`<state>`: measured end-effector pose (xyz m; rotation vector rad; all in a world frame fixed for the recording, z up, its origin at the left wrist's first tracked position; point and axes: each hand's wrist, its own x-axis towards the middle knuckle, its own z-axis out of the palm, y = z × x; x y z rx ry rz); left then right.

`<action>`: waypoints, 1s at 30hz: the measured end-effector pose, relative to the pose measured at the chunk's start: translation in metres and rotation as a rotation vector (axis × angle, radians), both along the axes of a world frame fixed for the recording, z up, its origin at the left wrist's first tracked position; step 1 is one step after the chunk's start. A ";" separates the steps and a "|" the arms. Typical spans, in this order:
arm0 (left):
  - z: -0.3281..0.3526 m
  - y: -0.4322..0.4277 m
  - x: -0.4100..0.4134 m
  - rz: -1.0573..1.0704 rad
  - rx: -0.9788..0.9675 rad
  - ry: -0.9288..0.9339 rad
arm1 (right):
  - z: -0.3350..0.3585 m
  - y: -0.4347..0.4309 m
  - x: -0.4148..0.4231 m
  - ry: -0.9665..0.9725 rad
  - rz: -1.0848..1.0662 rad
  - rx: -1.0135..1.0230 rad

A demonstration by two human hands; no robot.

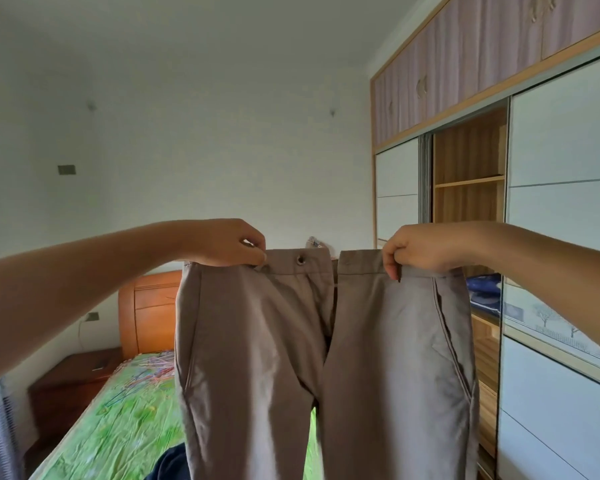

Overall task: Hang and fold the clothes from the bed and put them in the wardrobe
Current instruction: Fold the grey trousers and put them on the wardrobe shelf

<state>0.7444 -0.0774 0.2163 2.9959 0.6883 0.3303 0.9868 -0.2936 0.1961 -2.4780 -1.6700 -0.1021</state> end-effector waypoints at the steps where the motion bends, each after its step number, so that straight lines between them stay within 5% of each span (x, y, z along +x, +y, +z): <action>1: -0.003 -0.004 0.003 -0.009 -0.005 0.003 | -0.001 -0.005 0.001 0.015 -0.013 0.016; 6: -0.016 -0.019 0.023 0.060 -0.068 0.020 | -0.002 -0.030 -0.006 0.403 -0.056 0.179; 15: -0.023 -0.068 0.052 0.023 -0.698 -0.236 | -0.026 -0.011 -0.054 1.249 0.057 0.331; 25: -0.039 -0.078 0.038 -0.238 -1.093 -0.384 | -0.037 0.008 -0.062 1.373 0.009 0.489; 27: -0.047 -0.079 0.031 -0.306 -0.937 -0.351 | -0.041 0.014 -0.061 1.377 0.000 0.548; 30: -0.062 -0.075 0.029 -0.301 -0.421 -0.313 | -0.046 0.024 -0.063 1.352 0.020 0.617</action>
